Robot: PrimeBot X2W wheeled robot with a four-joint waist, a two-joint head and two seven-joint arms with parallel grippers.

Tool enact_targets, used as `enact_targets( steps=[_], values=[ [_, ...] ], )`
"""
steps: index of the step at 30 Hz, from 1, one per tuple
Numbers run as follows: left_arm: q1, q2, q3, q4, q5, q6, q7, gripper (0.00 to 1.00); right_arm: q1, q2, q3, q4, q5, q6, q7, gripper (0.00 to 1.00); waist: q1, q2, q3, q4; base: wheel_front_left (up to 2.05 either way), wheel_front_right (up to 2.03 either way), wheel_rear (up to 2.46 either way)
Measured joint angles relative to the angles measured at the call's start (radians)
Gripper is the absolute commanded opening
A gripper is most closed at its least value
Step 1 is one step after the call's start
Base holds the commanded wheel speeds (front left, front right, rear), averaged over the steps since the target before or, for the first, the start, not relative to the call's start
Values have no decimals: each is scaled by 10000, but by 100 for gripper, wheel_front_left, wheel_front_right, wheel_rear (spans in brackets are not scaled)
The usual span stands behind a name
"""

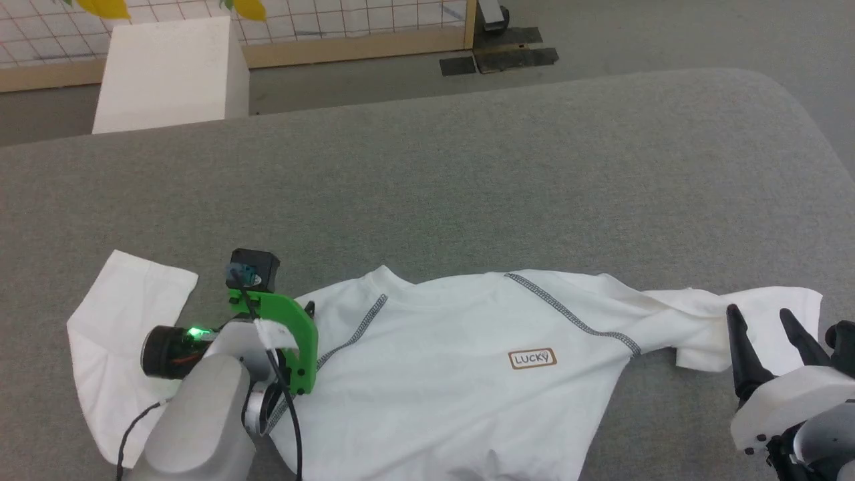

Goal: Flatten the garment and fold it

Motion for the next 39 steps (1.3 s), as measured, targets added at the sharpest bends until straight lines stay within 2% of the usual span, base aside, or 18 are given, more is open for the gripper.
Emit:
enact_targets(
  steps=[3, 7, 12, 13, 14, 15, 16, 17, 19, 22, 31, 35, 37, 39],
  values=[
    [-303, 201, -115, 270, -2, -100, 1342, 100, -8, 0, 222, -128, 58, 0, -2, 100, 0, 0, 207, -193, 0, 0, 0],
    [-742, 483, -234, 224, -25, -134, 2610, 100, -79, -2, 395, -207, 65, 0, -12, 100, 0, 0, 453, -357, 0, 0, 0],
    [-1032, 662, -240, 0, -443, -445, 4324, 98, -229, 0, 616, -222, 86, 0, -13, 100, 0, 0, 688, -509, 0, 0, 0],
    [-1041, 698, -198, -132, -575, -508, 4709, 85, -245, 0, 631, -224, 90, 0, -13, 100, 0, 0, 719, -532, 0, 0, 0],
    [-1038, 734, -182, -247, -686, -533, 4976, 49, -251, -2, 631, -224, 109, 0, -13, 100, 0, 0, 743, -544, 0, 0, 0],
    [-1027, 794, -171, -387, -828, -562, 5242, 37, -256, -2, 629, -224, 148, 0, -15, 100, 0, 0, 771, -552, 0, 0, 0],
    [-995, 846, -171, -529, -913, -579, 5507, 11, -260, -2, 635, -224, 163, 0, -35, 100, 0, 0, 790, -555, 0, 0, 0],
    [-952, 872, -178, -648, -938, -593, 5668, 0, -269, -2, 644, -222, 163, 0, -48, 100, 0, 0, 797, -554, 0, 0, 0],
    [-744, 918, -178, -959, -963, -585, 5793, 0, -309, -2, 662, -213, 161, 0, -86, 100, 0, 0, 799, -545, 0, 0, 0],
    [-394, 1003, -117, -1379, -894, -403, 5287, 0, -410, -2, 694, -205, 161, 0, -100, 100, 0, 0, 780, -506, 0, 0, 0],
    [1011, 1160, 1174, -2146, -784, 965, 2219, 0, -469, -2, 1087, -161, 17, 0, -261, 100, 0, 0, 571, -194, 0, 0, 0],
    [1457, 1156, 1402, -2380, -917, 1045, 1641, 0, -842, -102, 1569, 4, -280, 0, -165, 100, 0, 0, 528, 31, 0, 0, 0],
    [1532, 1145, 1407, -2454, -928, 1049, 1549, 0, -1270, -309, 1835, 253, -397, 0, -65, 100, 0, 0, 543, 139, 0, 0, 0],
    [1532, 1118, 1379, -2539, -934, 1068, 1513, 0, -2233, -744, 2364, 1060, -581, 0, 407, 100, 0, 0, 631, 311, 0, 0, 0]
  ],
)
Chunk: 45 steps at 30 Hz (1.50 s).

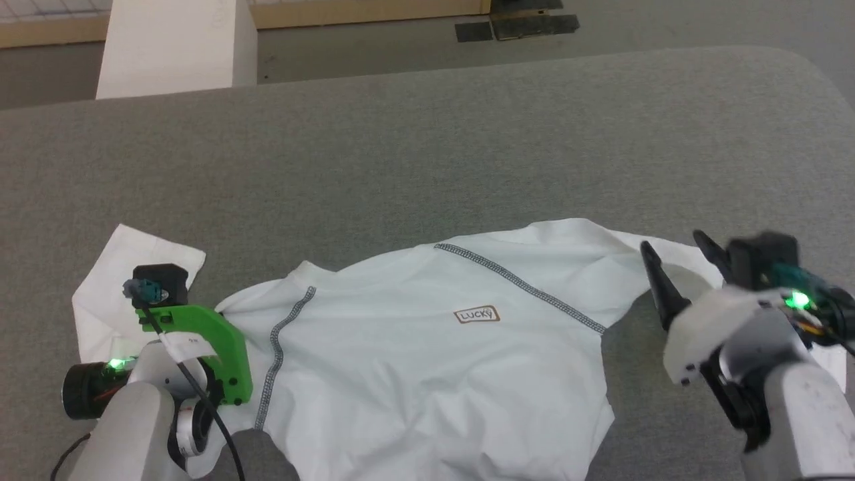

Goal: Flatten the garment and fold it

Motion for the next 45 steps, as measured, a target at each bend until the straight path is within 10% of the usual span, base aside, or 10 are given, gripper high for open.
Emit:
enact_targets(
  steps=[19, 23, 34, 45],
  values=[
    [-1027, -458, -756, -134, -50, -385, 8, 0, -5117, -2291, 4830, 5168, 1789, -2, 3733, 100, 1, 0, 1120, 1183, 0, 0, 0],
    [-1120, -514, -803, -121, -104, -499, -23, 0, -5780, -2614, 5582, 5277, 2709, 0, 5074, 0, 0, 0, 1253, 1359, 0, 0, 0],
    [-2941, -77, -293, -372, -667, -1768, -1271, 0, -7077, -3940, 5457, 4598, 3068, 4, 3831, 0, 1, 0, 1183, 984, 0, 0, 0],
    [-7283, 161, 199, -121, -23, -1559, -2151, 0, -10297, -4265, 4115, 4132, 1741, 10, 2460, 0, 2, 0, 1967, 490, 0, 0, 0]
  ],
)
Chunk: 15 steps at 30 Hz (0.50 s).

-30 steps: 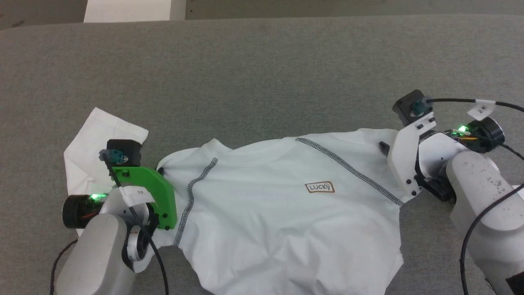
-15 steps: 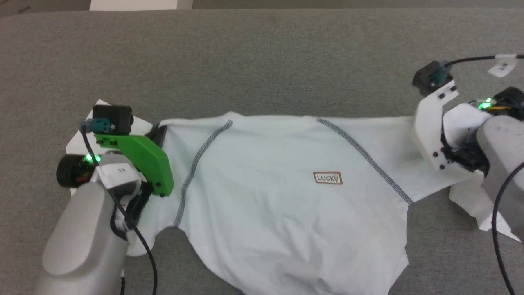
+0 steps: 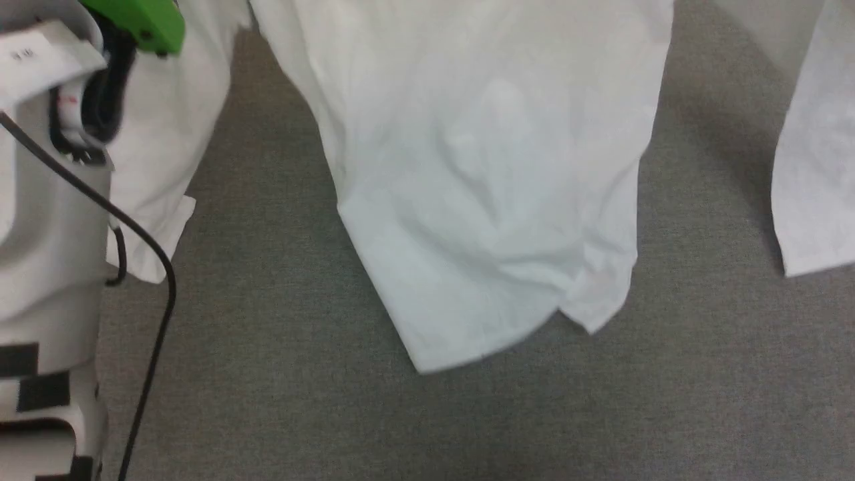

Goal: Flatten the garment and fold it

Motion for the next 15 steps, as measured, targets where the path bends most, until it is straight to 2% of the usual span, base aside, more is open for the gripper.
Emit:
enact_targets(
  steps=[10, 15],
  values=[
    [-3971, -17, 295, 970, 959, 830, -1670, 0, -2648, 648, -1814, 142, -2046, 73, -1480, 0, 1, 0, 1048, -433, 0, 0, 0],
    [-5079, 65, 372, 1285, 1373, 963, -2685, 0, -3464, 1085, -2734, 127, -3120, 82, -2577, 0, 0, 0, 1418, -597, 0, 0, 0]
  ],
)
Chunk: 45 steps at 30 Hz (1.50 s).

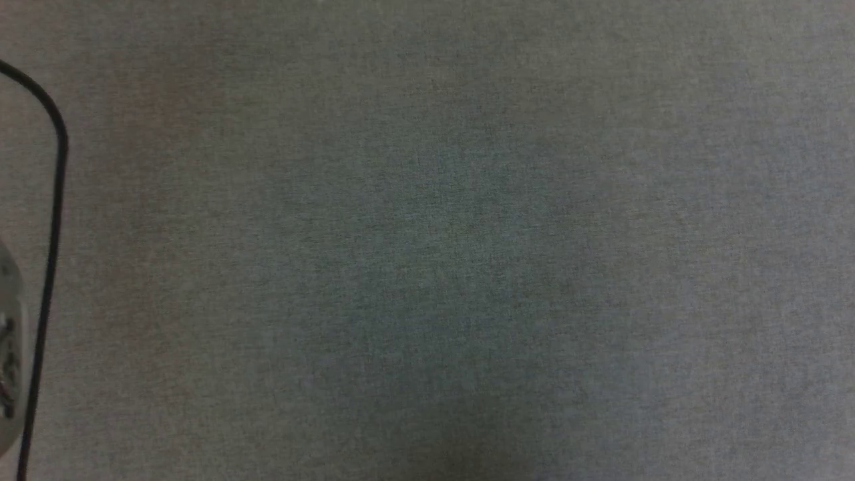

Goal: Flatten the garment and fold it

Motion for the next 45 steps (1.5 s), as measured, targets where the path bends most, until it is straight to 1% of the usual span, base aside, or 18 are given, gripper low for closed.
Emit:
enact_targets(
  steps=[2, 5, 7, 10, 16, 19, 22, 26, 31, 34, 39, 42, 45],
  values=[
    [-261, 81, 6, 213, 75, 29, -393, 0, -184, 207, -176, 115, -326, 0, -428, 0, 0, 0, 115, -50, 0, 0, 0],
    [-230, 182, -2, 573, 84, 2, -719, 0, -118, 435, -209, 405, -541, 2, -815, 0, 0, 0, 164, -46, 0, 0, 0],
    [-59, 245, -42, 786, 82, -77, -846, 0, 101, 529, -174, 591, -537, 2, -1018, 0, -1, 0, 162, -13, 0, 0, 0],
    [673, 389, -278, 1239, 98, -286, -869, 0, 769, 631, 58, 1053, -454, 4, -1381, 0, -1, 0, 140, 49, 0, 0, 0],
    [3161, 472, -744, 2316, 115, -604, -625, 0, 2713, 851, 823, 1967, 309, 2, -2115, 0, -1, 0, -111, 122, 0, 0, 0],
    [4335, 460, -911, 2615, 27, -788, -533, 0, 3669, 905, 1189, 2184, 846, 2, -2431, 0, -1, 0, -329, 154, 0, 0, 0],
    [5672, 316, -1045, 2890, -328, -1080, -113, 0, 4803, 890, 1601, 2224, 1503, 0, -2550, 0, -1, 0, -635, 198, 0, 0, 0],
    [7639, 33, -1133, 2894, -1022, -1521, 679, 0, 6543, 719, 2025, 1902, 2447, -6, -2522, 0, -3, 0, -1178, 262, 0, 0, 0],
    [9515, -56, -1005, 2067, -2050, -1774, 1584, 0, 8650, 244, 2171, 920, 3258, -8, -2017, 0, -3, 0, -1930, 341, 0, 0, 0],
    [10657, -84, -926, 1246, -2531, -1768, 2161, 0, 9893, 4, 1931, 196, 3371, -8, -1549, 0, -3, 0, -2381, 393, 0, 0, 0],
    [12719, -169, -798, -512, -3093, -1223, 3200, 0, 12122, -65, 1026, -1078, 3425, -8, -414, 0, -3, 0, -3077, 502, 0, 0, 0],
    [13849, -171, -761, -1440, -3363, -871, 3720, 0, 13354, 151, 278, -1858, 3398, -8, 313, 0, -3, 0, -3424, 561, 0, 0, 0],
    [14842, -165, -756, -2234, -3473, -523, 4163, 0, 14493, 583, -543, -2750, 3260, -8, 1009, 0, -3, 0, -3715, 616, 0, 0, 0]
  ],
)
